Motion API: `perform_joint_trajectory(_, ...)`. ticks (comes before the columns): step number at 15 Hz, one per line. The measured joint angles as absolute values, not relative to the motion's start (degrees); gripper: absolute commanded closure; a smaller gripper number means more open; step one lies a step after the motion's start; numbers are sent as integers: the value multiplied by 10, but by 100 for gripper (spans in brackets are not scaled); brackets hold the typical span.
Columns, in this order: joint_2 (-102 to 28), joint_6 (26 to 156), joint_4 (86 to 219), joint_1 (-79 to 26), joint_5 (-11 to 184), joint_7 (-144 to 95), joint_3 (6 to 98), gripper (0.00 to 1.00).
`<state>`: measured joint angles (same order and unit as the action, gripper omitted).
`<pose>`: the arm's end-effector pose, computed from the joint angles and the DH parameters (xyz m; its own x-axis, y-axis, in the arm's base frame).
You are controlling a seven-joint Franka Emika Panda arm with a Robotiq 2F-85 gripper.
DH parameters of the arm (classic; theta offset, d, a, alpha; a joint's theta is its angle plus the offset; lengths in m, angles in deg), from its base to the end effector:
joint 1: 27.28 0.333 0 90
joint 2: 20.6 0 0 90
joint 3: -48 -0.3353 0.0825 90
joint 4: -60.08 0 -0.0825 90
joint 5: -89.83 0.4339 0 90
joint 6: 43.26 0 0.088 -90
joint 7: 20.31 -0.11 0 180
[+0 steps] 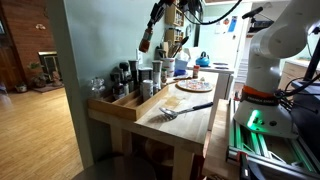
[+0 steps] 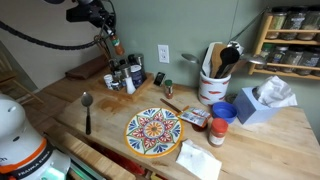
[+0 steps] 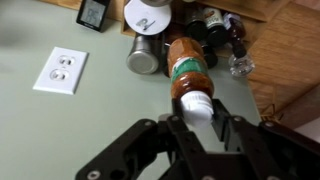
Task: Put the brown bottle onto the wooden tray
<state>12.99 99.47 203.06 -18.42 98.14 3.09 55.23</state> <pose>0.4549 0.0071 0.5459 0.7720 0.2870 0.5671 0.3339 -0.9424 0.0223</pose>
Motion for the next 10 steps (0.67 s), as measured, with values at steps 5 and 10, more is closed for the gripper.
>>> perform_joint_trajectory(5, 130, 994, 2051, -147, 987, 45, 553, 67)
perform_joint_trajectory(10, 130, 994, 2051, -146, 988, 49, 554, 92)
